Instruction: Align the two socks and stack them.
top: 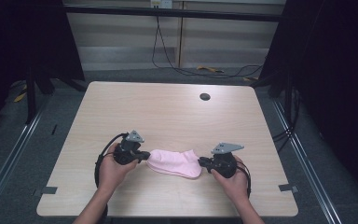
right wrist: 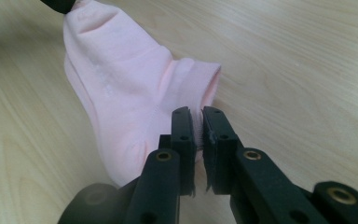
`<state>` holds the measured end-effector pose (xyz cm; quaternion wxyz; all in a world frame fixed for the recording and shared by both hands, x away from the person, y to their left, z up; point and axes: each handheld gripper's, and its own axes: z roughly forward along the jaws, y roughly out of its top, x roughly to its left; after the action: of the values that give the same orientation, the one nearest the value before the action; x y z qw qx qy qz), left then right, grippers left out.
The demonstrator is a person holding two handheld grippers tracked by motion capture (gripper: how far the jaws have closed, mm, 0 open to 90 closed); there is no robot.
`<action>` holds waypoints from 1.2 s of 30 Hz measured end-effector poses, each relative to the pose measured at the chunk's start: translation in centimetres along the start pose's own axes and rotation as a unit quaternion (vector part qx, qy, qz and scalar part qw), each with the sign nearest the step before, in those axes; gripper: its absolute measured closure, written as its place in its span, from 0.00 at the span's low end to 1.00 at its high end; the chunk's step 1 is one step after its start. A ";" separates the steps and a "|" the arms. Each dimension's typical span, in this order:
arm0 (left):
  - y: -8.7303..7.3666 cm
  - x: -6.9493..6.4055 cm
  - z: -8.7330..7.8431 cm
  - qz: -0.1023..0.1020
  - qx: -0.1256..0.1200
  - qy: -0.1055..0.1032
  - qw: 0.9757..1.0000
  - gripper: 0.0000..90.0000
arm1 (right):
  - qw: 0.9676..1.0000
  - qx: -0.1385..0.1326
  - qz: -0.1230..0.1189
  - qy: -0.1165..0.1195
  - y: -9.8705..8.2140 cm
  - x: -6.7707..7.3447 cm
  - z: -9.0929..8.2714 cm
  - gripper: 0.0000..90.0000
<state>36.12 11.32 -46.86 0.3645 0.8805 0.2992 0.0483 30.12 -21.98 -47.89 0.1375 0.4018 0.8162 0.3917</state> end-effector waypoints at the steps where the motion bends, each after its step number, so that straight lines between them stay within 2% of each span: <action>1: 0.0 0.0 0.0 0.000 0.000 0.000 1.000 0.99 | 1.000 0.000 0.000 0.000 0.0 0.0 0.0 0.93; 9: -0.4 -0.1 -0.6 -0.002 0.006 -0.003 1.000 0.99 | 1.000 -0.003 0.006 0.009 -0.4 0.2 -0.6 0.93; 11: -0.6 -0.1 -0.3 -0.002 0.009 -0.004 1.000 0.99 | 1.000 -0.001 0.009 0.010 -0.5 0.1 -0.6 0.93; 12: -0.9 0.0 0.1 -0.003 0.020 -0.002 1.000 0.99 | 1.000 0.002 0.016 0.013 -0.8 -0.1 -0.3 0.93; 15: -1.1 0.0 0.5 -0.003 0.025 -0.002 1.000 0.99 | 1.000 0.011 0.013 0.016 -1.2 0.0 0.1 0.93; 18: -1.4 -0.3 0.9 0.011 0.036 0.012 0.999 0.99 | 1.000 0.028 0.001 0.013 -1.5 0.4 0.6 0.92; 20: -1.4 -0.3 1.0 0.016 0.038 0.016 0.999 0.98 | 1.000 0.027 0.000 0.012 -1.5 0.4 0.6 0.92; 22: -1.4 -0.3 1.1 0.009 0.029 0.015 0.999 0.97 | 1.000 0.027 -0.001 0.010 -1.5 0.4 0.8 0.91; 25: -1.4 -0.1 1.0 0.009 0.023 0.017 1.000 0.93 | 1.000 0.027 -0.001 0.010 -1.5 0.3 0.8 0.91; 29: -1.0 -0.1 0.7 0.005 0.011 0.018 1.000 0.91 | 1.000 0.025 -0.001 0.007 -1.4 0.4 0.8 0.85; 30: -0.7 -0.2 0.4 0.006 -0.001 0.019 1.000 0.89 | 1.000 0.016 0.000 0.007 -1.3 0.4 0.6 0.83; 31: -0.7 -0.2 0.4 0.006 -0.001 0.019 1.000 0.90 | 1.000 0.016 0.000 0.007 -1.3 0.4 0.6 0.83; 32: -0.2 -0.4 0.4 0.013 -0.007 0.013 1.000 0.90 | 1.000 0.005 -0.001 0.006 -1.0 0.6 0.4 0.80; 36: 0.4 -0.7 0.6 0.014 -0.015 0.000 1.000 0.89 | 1.000 -0.001 -0.013 0.007 -0.5 1.2 0.1 0.77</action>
<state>35.95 10.32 -46.97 0.3774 0.8789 0.2858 0.0579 29.13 -21.17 -48.20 0.1375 0.3881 0.8222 0.3931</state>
